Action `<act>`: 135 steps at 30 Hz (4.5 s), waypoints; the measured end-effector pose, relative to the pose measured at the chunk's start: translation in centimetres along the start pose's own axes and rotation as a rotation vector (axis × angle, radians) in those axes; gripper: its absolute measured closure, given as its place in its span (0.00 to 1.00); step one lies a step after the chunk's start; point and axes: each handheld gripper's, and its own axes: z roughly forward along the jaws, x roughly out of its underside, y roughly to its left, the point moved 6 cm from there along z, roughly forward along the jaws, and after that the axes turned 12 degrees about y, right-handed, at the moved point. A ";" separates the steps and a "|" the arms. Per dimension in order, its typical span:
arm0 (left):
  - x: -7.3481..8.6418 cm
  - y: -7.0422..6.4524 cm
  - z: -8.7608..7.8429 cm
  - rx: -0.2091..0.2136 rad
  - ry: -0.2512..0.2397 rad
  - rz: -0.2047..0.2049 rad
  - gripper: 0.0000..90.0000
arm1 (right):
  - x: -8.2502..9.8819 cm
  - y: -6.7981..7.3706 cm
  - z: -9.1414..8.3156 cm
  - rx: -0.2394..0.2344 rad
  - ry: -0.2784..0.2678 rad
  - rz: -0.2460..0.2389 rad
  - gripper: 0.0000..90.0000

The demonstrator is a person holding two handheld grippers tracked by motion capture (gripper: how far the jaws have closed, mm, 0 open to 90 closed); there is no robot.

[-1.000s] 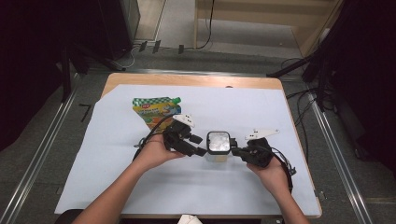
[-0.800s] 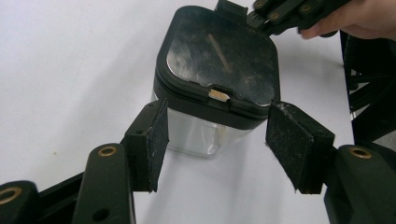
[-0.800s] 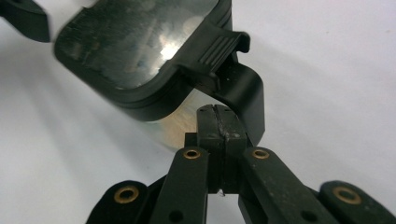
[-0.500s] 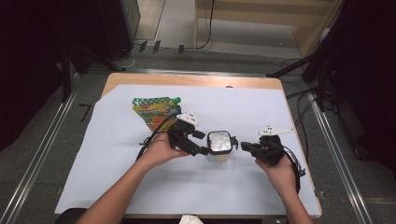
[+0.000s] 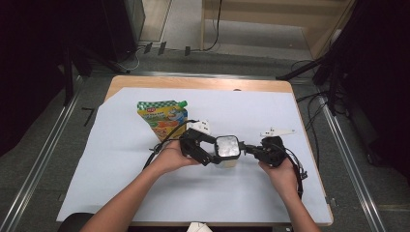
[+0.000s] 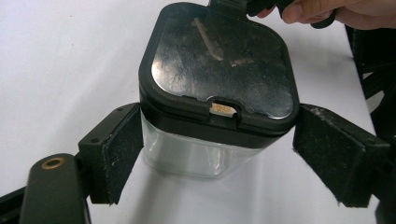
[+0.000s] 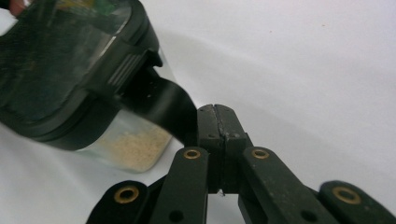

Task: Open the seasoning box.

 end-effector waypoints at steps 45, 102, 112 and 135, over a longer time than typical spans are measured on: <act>-1.5 -0.6 0.0 -0.083 0.010 0.046 0.18 | -0.2 0.4 -0.1 0.050 -0.014 -0.005 1.00; -4.6 -1.6 -1.1 -0.061 -0.043 -0.001 0.22 | 0.0 0.6 -0.4 0.067 -0.021 -0.015 1.00; -6.0 -1.8 -1.4 -0.055 -0.028 -0.025 0.22 | 0.0 0.6 -0.4 0.066 -0.027 -0.009 1.00; -10.4 -2.9 0.2 -0.019 -0.072 0.009 0.25 | -0.1 0.8 -0.7 0.048 -0.055 -0.004 1.00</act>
